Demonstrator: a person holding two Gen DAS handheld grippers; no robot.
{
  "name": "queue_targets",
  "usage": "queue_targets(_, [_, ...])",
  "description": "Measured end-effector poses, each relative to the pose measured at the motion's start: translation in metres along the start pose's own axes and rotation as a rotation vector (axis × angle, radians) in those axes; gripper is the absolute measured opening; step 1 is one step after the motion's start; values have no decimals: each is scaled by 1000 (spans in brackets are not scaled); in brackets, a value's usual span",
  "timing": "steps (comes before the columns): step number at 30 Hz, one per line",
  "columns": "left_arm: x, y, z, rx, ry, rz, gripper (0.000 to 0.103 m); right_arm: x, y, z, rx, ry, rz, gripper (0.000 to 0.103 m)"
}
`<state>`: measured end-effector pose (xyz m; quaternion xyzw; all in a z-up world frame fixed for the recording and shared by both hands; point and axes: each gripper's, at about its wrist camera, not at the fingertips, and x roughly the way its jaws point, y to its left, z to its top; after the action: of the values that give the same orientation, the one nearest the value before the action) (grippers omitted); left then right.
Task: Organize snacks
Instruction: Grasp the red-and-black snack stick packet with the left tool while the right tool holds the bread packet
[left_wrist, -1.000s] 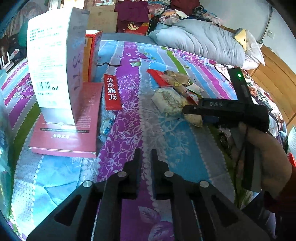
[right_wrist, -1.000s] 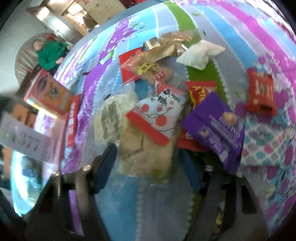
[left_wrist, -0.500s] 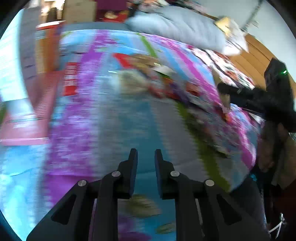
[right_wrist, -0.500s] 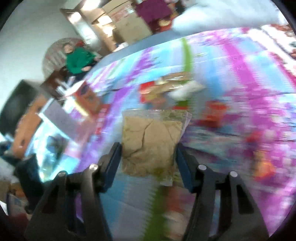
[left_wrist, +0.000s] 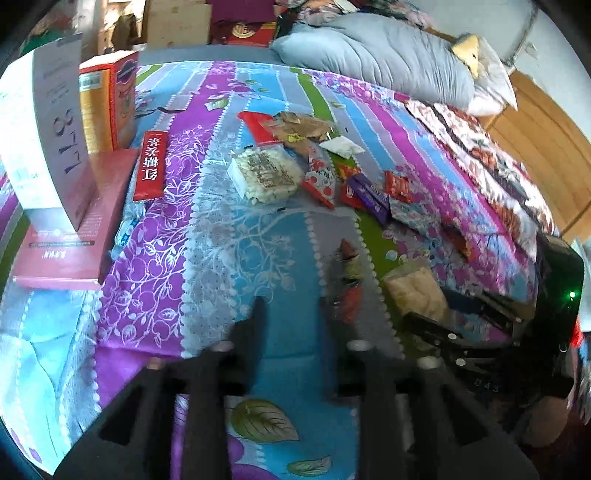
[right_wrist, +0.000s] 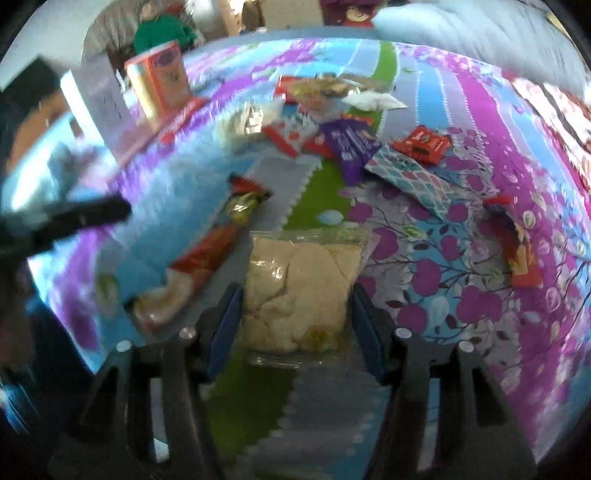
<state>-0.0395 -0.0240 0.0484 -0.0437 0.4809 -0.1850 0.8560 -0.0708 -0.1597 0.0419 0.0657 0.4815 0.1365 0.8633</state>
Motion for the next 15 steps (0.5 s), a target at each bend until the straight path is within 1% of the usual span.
queue_targets(2, [-1,-5,-2,8,-23,-20,61,-10,-17,-5,56,-20,15,59])
queue_targets(4, [2,-10,-4,22,-24,-43,70,-15,-37,-12,102,-24,22,59])
queue_targets(5, [6,-13,-5,34,-29,-47,75,-16,-40,-16,119,-21,22,59])
queue_targets(6, [11,-16,-5,46,-28,-53,77,-16,-47,-19,147,-15,30,59])
queue_targets(8, [24,-21,-5,81,-8,-50,77,-18,-53,-23,193,-17,63,59])
queue_targets(10, [39,-26,-6,129,14,-41,77,-19,-51,-22,196,-24,73,59])
queue_targets(12, [57,-30,-9,167,54,-19,76,-18,-47,-22,192,-24,81,59])
queue_targets(13, [63,-32,-12,181,65,-14,68,-18,-47,-23,190,-24,81,59])
queue_targets(14, [68,-35,-16,215,66,28,63,-19,-46,-24,189,-28,82,59])
queue_targets(15, [69,-38,-19,245,47,54,61,-19,-46,-24,190,-30,83,59])
